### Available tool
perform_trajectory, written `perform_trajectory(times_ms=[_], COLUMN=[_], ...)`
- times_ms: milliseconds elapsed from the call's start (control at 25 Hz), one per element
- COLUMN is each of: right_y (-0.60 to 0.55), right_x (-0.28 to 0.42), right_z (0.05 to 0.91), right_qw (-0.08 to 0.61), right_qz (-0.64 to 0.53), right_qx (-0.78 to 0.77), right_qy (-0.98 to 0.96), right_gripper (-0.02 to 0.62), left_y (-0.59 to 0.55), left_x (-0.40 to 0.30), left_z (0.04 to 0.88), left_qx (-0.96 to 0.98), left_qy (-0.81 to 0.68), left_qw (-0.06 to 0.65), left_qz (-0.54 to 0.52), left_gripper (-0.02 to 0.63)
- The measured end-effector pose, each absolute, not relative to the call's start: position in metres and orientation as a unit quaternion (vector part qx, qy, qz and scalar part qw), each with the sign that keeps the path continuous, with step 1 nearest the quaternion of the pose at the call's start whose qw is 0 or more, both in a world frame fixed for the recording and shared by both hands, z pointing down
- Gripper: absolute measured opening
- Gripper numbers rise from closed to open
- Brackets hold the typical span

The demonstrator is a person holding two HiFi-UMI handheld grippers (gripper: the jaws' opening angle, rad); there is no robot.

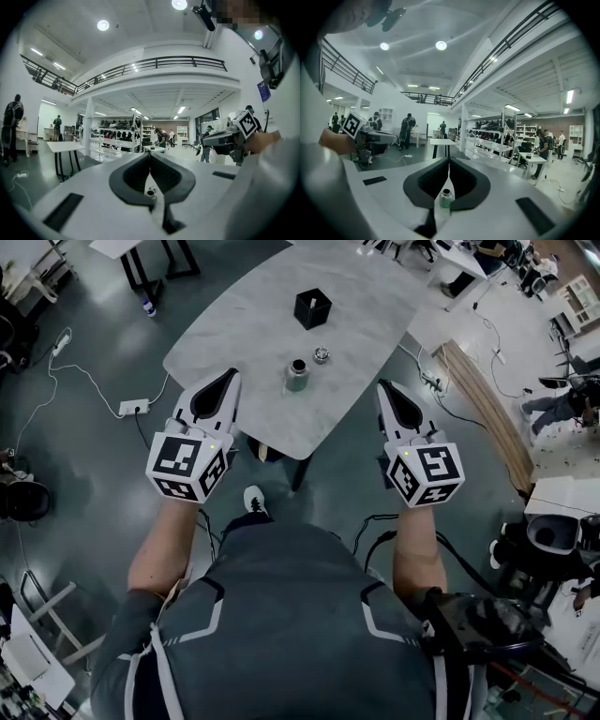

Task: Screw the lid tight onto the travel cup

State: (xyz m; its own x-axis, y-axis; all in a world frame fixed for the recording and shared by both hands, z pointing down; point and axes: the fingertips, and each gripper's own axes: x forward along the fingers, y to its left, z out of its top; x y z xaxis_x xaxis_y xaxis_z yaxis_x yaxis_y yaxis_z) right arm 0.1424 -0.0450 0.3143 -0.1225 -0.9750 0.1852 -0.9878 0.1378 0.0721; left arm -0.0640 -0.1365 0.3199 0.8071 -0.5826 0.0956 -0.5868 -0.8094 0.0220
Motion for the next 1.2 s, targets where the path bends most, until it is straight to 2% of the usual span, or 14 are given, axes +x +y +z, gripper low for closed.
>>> perform_trajectory(times_ms=[360, 440, 600, 720, 1000, 1120, 1200], right_y=[-0.098, -0.110, -0.138, -0.162, -0.205, -0.220, -0.224], right_x=[0.136, 0.141, 0.155, 0.169, 0.202, 0.214, 0.220], right_z=[0.323, 0.336, 0.359, 0.384, 0.448, 0.466, 0.474], right_qw=[0.114, 0.121, 0.138, 0.154, 0.185, 0.196, 0.202], right_qz=[0.051, 0.068, 0.080, 0.095, 0.129, 0.137, 0.147], right_qx=[0.663, 0.661, 0.648, 0.630, 0.581, 0.560, 0.542], right_qy=[-0.738, -0.737, -0.745, -0.755, -0.782, -0.793, -0.802], right_gripper=[0.037, 0.075, 0.100, 0.135, 0.158, 0.226, 0.244], left_y=[-0.191, -0.201, -0.218, -0.227, -0.238, -0.239, -0.236], left_x=[-0.066, -0.062, -0.052, -0.039, -0.015, -0.004, 0.005], left_z=[0.344, 0.359, 0.386, 0.408, 0.453, 0.469, 0.475], left_qx=[0.961, 0.961, 0.958, 0.955, 0.939, 0.934, 0.932], left_qy=[-0.271, -0.265, -0.271, -0.274, -0.305, -0.314, -0.317], left_qw=[0.032, 0.039, 0.052, 0.056, 0.085, 0.102, 0.108], left_qz=[0.049, 0.060, 0.081, 0.102, 0.131, 0.133, 0.138], left_gripper=[0.014, 0.021, 0.047, 0.118, 0.138, 0.223, 0.277])
